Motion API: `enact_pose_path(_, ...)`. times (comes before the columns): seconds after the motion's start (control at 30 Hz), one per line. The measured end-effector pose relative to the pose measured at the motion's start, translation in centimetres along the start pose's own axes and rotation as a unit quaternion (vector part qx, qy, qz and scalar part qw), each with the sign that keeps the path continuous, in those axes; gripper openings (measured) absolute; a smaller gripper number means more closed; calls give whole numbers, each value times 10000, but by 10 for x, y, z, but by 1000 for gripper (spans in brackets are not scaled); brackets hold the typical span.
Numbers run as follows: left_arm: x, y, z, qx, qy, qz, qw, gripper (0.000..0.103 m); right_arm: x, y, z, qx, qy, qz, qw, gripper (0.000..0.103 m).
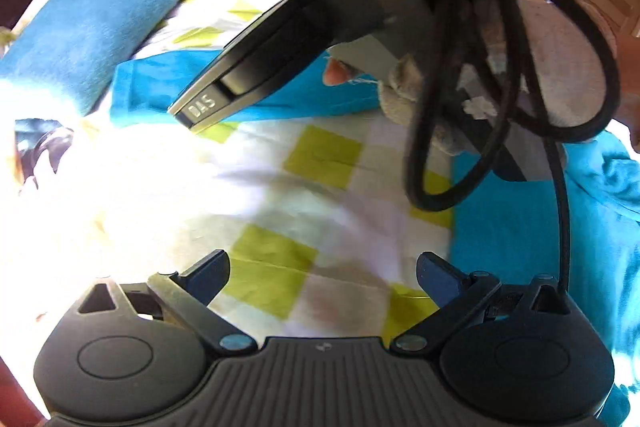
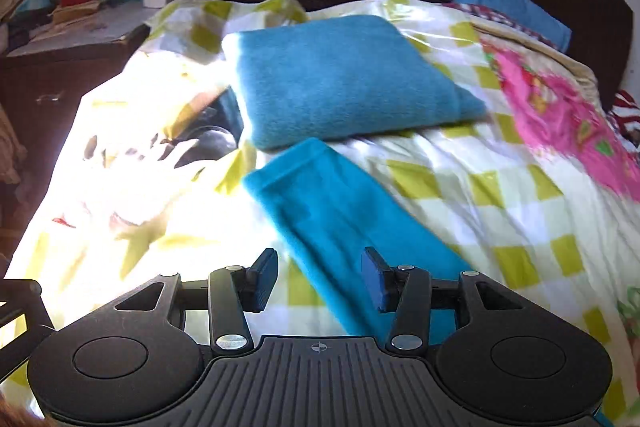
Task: Fold small clothes
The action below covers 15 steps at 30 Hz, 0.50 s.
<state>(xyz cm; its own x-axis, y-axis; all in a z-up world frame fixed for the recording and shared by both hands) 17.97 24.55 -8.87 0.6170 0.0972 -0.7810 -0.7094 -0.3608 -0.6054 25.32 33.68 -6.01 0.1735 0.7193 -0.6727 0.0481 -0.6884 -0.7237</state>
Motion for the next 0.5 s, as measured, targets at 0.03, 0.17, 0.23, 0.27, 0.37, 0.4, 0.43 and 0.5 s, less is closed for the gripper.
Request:
enact_pose_path(0.03,0,1,10,-37,-71,16,10000,103,15,-6,12,-114,-118,2,9999,46)
enact_pose_path(0.17,0,1,51,-186,-438,1,9989,103,67,-14,36,-690,78,97,9975,42)
enact_pose_path(0.23,-2,-1,63,-397,-472,-4,9981,103,83,-13,28,-515,353,255,9977,19)
enact_pose_path(0.27,-2,-3,65,-458,-488,-19,9978,103,85,-13,21,-275,410,344,9982,3)
enact_pose_path(0.37,-2,-15,56,-497,-350,-128,9981,103,61,-28,-17,806,450,108,9957,3)
enact_pose_path(0.4,-3,-22,50,-445,-289,-196,9984,103,42,-36,-36,1212,509,-76,9913,3)
enact_pose_path(0.43,-3,-31,41,-375,-223,-262,9987,103,20,-43,-57,1628,556,-285,9847,3)
enact_pose_path(0.5,-7,-52,18,-207,-60,-469,9987,103,-27,-50,-102,2432,753,-710,9644,3)
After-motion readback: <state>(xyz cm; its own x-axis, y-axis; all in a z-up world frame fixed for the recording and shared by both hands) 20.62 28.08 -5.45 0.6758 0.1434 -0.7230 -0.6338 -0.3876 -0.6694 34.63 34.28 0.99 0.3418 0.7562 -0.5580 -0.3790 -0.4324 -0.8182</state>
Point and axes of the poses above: each gripper's, at about its wrist camera, not at the fingertips, and x roughly the way its jaws point, z to its left, y to its underside, the point moved 10 cm from there along x, roughly the way its jaws point, and after that the axes turned 3 degrees about -z, right-handed, at the moved point
